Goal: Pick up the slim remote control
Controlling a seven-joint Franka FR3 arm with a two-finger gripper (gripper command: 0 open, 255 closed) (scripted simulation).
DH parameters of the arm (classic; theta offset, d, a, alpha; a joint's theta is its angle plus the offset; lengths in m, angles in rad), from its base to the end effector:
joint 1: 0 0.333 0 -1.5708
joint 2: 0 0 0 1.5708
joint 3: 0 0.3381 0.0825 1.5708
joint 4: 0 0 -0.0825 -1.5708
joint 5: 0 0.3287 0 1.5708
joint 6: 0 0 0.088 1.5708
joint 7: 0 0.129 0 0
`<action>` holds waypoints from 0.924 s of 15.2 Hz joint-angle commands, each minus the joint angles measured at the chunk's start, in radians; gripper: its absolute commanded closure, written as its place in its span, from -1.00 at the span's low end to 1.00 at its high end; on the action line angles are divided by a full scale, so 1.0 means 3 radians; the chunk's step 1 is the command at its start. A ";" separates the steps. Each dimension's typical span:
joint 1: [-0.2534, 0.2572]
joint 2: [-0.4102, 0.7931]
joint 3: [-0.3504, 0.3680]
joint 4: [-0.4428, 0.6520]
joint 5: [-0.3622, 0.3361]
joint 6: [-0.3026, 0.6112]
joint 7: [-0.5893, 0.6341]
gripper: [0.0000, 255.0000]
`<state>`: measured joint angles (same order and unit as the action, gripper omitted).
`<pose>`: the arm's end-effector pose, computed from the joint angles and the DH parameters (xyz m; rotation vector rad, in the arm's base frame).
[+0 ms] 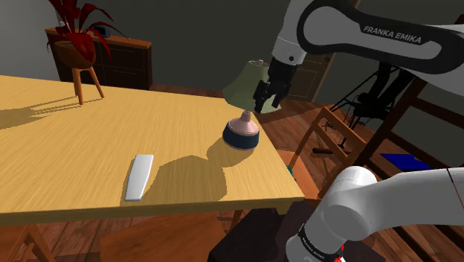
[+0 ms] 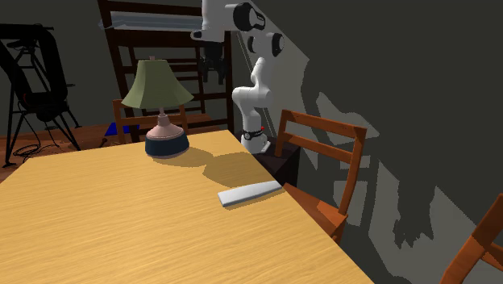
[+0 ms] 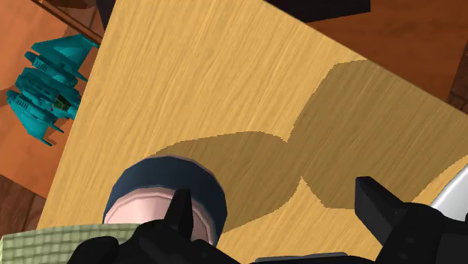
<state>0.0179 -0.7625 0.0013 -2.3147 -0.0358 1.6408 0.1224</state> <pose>0.2523 0.0006 0.6024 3.1039 -0.1594 0.1415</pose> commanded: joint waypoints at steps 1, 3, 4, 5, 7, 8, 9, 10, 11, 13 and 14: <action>0.0000 0.0000 0.0000 0.0000 0.0000 0.0000 0.0000 -1.00; 0.0014 0.0077 0.0130 -0.0070 0.0081 0.0129 0.0211 -1.00; 0.0021 0.0124 0.0195 -0.0098 0.0121 0.0195 0.0315 -1.00; 0.0028 0.0176 0.0260 -0.0121 0.0159 0.0262 0.0419 -1.00; 0.0041 0.0296 0.0390 -0.0151 0.0230 0.0398 0.0626 -1.00; 0.0046 0.0363 0.0454 -0.0159 0.0263 0.0467 0.0729 -1.00; 0.0051 0.0436 0.0519 -0.0161 0.0293 0.0536 0.0832 -1.00; 0.0055 0.0514 0.0582 -0.0159 0.0321 0.0606 0.0935 -1.00; 0.0057 0.0596 0.0646 -0.0151 0.0345 0.0675 0.1037 -1.00; 0.0058 0.0774 0.0772 -0.0120 0.0384 0.0813 0.1243 -1.00; 0.0058 0.0870 0.0834 -0.0097 0.0398 0.0881 0.1347 -1.00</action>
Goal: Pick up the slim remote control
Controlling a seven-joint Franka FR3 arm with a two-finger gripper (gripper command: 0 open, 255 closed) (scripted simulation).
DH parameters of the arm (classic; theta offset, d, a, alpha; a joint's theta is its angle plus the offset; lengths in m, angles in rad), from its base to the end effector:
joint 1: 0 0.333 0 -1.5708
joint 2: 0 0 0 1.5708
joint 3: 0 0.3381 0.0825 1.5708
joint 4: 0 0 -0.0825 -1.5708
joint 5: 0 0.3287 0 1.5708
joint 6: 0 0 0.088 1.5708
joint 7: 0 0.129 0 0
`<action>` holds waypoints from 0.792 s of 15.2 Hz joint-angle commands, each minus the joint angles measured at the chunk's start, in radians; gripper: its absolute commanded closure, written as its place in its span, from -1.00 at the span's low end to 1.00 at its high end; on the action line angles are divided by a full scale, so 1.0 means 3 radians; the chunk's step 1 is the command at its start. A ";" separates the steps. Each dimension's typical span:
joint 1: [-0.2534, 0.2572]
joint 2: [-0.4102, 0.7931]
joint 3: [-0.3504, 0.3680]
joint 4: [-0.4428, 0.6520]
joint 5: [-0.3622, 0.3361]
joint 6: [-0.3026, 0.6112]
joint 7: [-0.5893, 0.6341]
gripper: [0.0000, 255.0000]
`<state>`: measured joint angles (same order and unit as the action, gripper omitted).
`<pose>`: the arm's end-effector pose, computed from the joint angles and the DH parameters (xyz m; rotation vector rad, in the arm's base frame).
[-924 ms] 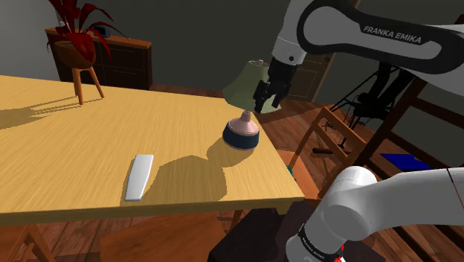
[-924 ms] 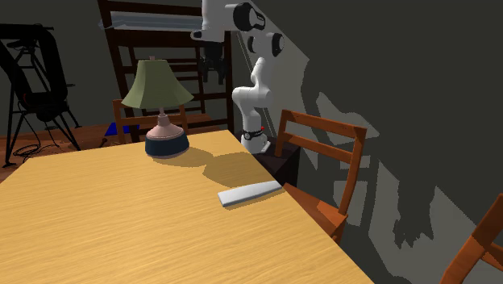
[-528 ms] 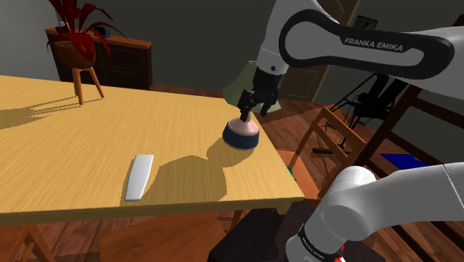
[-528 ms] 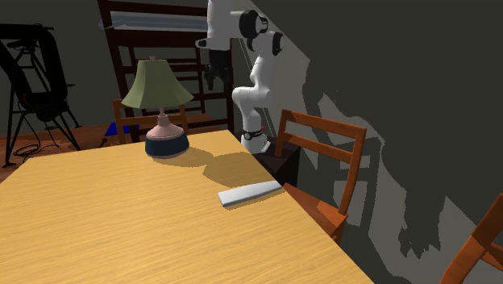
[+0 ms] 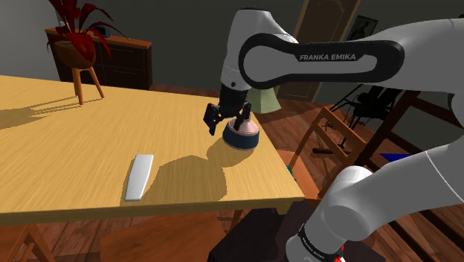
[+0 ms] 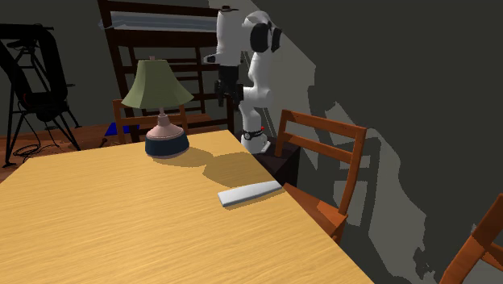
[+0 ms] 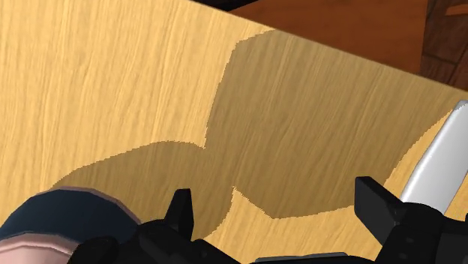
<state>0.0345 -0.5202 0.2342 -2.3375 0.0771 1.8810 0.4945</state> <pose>0.3240 0.1110 0.5381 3.0908 -0.4268 0.1004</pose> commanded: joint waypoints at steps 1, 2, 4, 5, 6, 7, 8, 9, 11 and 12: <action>0.0001 0.0162 0.0119 0.0007 0.0030 0.0147 0.0211 -1.00; -0.0002 0.0266 0.0179 0.0041 0.0035 0.0212 0.0316 -1.00; -0.0010 0.0484 0.0297 0.0122 0.0028 0.0339 0.0530 -1.00; -0.0016 0.0599 0.0355 0.0170 0.0016 0.0399 0.0639 -1.00; -0.0021 0.0717 0.0409 0.0223 -0.0002 0.0457 0.0750 -1.00; -0.0027 0.0839 0.0463 0.0280 -0.0027 0.0512 0.0862 -1.00; -0.0031 0.0964 0.0514 0.0343 -0.0057 0.0564 0.0976 -1.00; -0.0034 0.1092 0.0562 0.0411 -0.0095 0.0614 0.1092 -1.00; -0.0030 0.1357 0.0644 0.0560 -0.0189 0.0701 0.1329 -1.00; -0.0025 0.1493 0.0679 0.0643 -0.0245 0.0738 0.1449 -1.00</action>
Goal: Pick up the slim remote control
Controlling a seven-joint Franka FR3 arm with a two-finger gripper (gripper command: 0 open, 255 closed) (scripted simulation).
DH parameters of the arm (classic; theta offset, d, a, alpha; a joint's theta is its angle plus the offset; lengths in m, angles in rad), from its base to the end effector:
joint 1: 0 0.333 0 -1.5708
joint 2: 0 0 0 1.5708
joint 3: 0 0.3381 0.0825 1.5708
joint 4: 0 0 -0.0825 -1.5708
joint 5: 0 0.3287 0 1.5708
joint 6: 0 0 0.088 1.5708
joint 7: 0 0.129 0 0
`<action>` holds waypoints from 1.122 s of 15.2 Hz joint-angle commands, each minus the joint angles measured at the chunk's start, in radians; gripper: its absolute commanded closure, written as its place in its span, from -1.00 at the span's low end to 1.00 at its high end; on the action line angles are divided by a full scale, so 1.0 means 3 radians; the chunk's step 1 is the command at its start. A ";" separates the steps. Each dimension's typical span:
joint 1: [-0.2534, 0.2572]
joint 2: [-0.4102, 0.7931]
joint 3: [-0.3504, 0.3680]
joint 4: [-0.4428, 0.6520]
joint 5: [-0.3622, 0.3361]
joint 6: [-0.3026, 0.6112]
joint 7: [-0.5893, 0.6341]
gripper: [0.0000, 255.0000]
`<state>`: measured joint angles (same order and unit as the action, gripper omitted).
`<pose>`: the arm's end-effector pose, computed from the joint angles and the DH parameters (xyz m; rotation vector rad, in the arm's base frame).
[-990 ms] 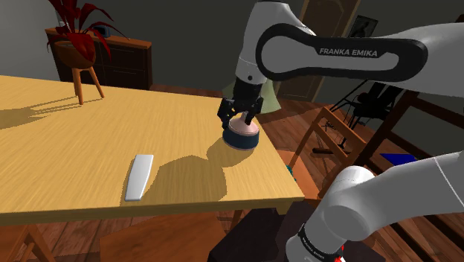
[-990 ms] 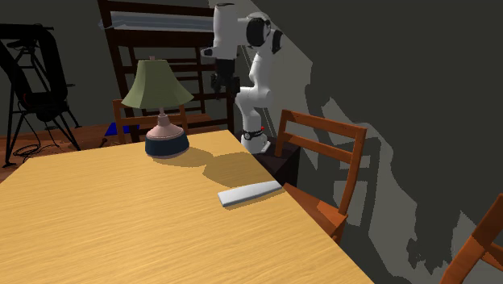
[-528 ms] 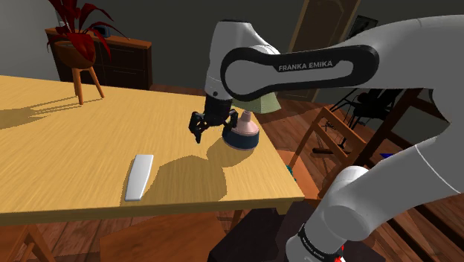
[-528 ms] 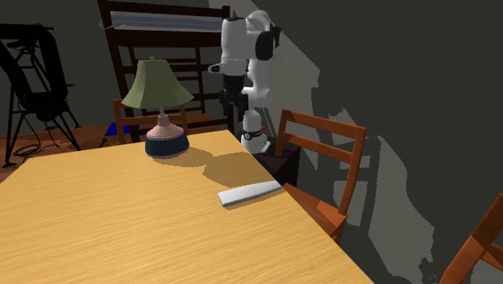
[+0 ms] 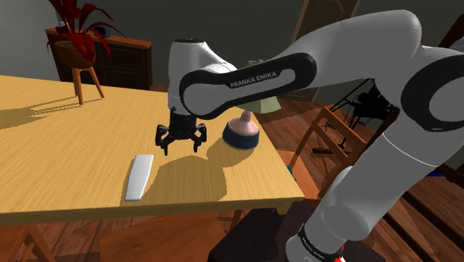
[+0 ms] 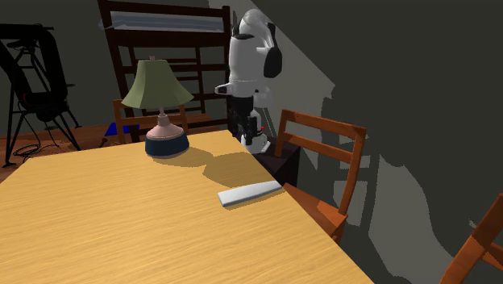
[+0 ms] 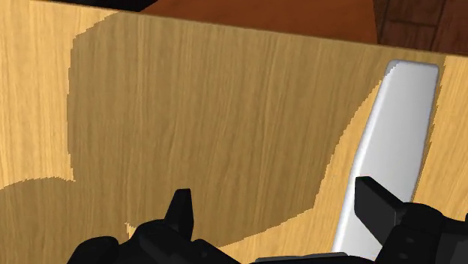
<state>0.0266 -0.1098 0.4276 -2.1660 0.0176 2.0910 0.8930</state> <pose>0.4178 0.2109 0.4671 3.0545 -0.6976 0.0602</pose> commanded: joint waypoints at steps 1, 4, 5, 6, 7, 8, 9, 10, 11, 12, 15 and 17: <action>0.0011 0.0263 0.0064 0.0158 -0.0107 0.0071 0.0241 -1.00; 0.0069 0.0687 0.0117 0.0451 -0.0307 0.0141 0.0597 -1.00; 0.0101 0.0830 0.0120 0.0559 -0.0375 0.0155 0.0711 -1.00; 0.0136 0.0974 0.0118 0.0672 -0.0442 0.0164 0.0820 -1.00; 0.0177 0.1117 0.0111 0.0790 -0.0507 0.0168 0.0926 -1.00; 0.0222 0.1259 0.0097 0.0915 -0.0569 0.0167 0.1025 -1.00; 0.0270 0.1402 0.0081 0.1044 -0.0626 0.0162 0.1120 -1.00; 0.0320 0.1544 0.0060 0.1180 -0.0679 0.0153 0.1208 -1.00; 0.0372 0.1686 0.0038 0.1322 -0.0728 0.0139 0.1291 -1.00; 0.0393 0.1735 0.0026 0.1372 -0.0742 0.0134 0.1317 -1.00; 0.0407 0.1798 0.0005 0.1322 -0.0777 0.0242 0.1339 -1.00; 0.0415 0.1842 -0.0008 0.1293 -0.0802 0.0312 0.1355 -1.00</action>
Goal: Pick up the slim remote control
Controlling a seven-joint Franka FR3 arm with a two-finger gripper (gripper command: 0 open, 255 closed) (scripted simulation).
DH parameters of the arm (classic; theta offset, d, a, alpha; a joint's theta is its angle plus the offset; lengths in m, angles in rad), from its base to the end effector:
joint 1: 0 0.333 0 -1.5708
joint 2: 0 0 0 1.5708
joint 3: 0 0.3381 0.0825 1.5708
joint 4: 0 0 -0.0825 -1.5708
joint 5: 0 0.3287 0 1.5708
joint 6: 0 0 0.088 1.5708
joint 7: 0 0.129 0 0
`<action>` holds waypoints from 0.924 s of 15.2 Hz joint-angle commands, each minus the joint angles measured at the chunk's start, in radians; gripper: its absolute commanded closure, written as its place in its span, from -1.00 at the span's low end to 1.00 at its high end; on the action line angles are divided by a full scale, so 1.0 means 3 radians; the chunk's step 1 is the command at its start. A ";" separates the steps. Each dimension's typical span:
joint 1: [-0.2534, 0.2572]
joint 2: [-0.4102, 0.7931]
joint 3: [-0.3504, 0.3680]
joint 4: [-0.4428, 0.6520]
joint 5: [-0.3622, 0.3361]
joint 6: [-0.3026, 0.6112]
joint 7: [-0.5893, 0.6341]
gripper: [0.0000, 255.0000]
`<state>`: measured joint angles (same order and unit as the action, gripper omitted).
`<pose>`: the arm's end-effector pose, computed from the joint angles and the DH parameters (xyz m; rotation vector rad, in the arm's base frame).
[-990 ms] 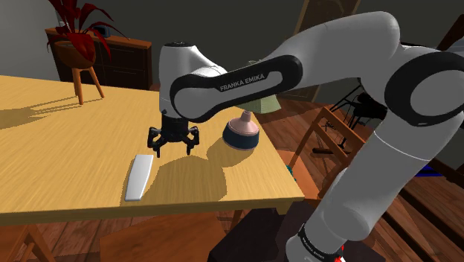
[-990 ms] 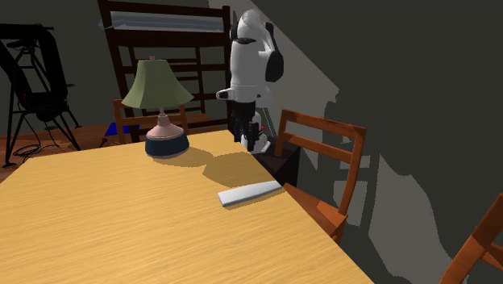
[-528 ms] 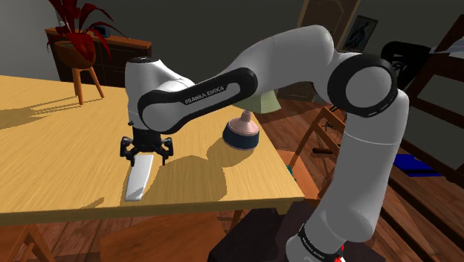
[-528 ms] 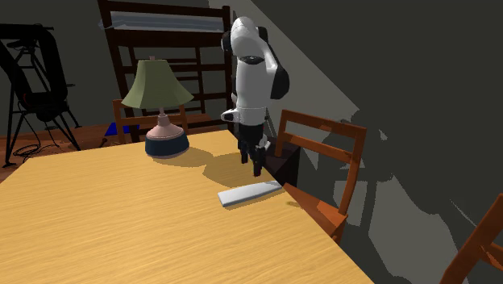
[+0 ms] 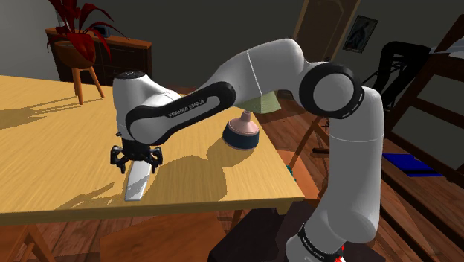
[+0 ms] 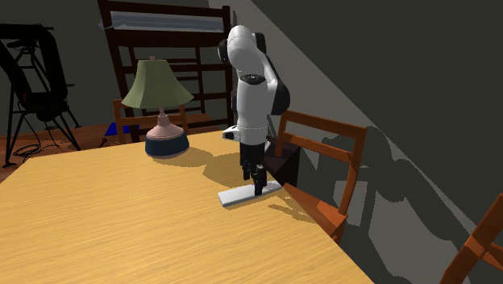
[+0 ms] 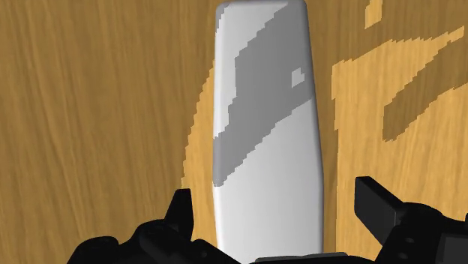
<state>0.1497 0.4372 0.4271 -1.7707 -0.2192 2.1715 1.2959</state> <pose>0.5360 0.3010 0.3630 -2.9817 0.9743 -0.0149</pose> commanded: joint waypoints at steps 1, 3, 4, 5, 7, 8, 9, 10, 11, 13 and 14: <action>0.0009 0.0043 -0.0013 -0.0038 -0.0026 0.0078 0.0021 -1.00; 0.0017 0.0080 -0.0025 -0.0059 -0.0046 0.0133 0.0034 -1.00; 0.0017 0.0080 -0.0025 -0.0058 -0.0046 0.0133 0.0034 -1.00; 0.0015 0.0078 -0.0025 -0.0059 -0.0046 0.0133 0.0032 1.00; 0.0014 0.0073 -0.0024 -0.0065 -0.0044 0.0133 0.0032 1.00; 0.0014 0.0074 -0.0024 -0.0065 -0.0044 0.0133 0.0032 1.00; 0.0014 0.0074 -0.0024 -0.0065 -0.0044 0.0134 0.0032 1.00; 0.0014 0.0074 -0.0024 -0.0064 -0.0044 0.0133 0.0032 1.00; 0.0014 0.0074 -0.0024 -0.0064 -0.0044 0.0133 0.0032 1.00; 0.0014 0.0074 -0.0024 -0.0065 -0.0044 0.0133 0.0032 1.00; 0.0017 0.0080 -0.0025 -0.0058 -0.0047 0.0133 0.0034 1.00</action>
<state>0.1543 0.4597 0.4198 -1.7889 -0.2328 2.2109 1.3057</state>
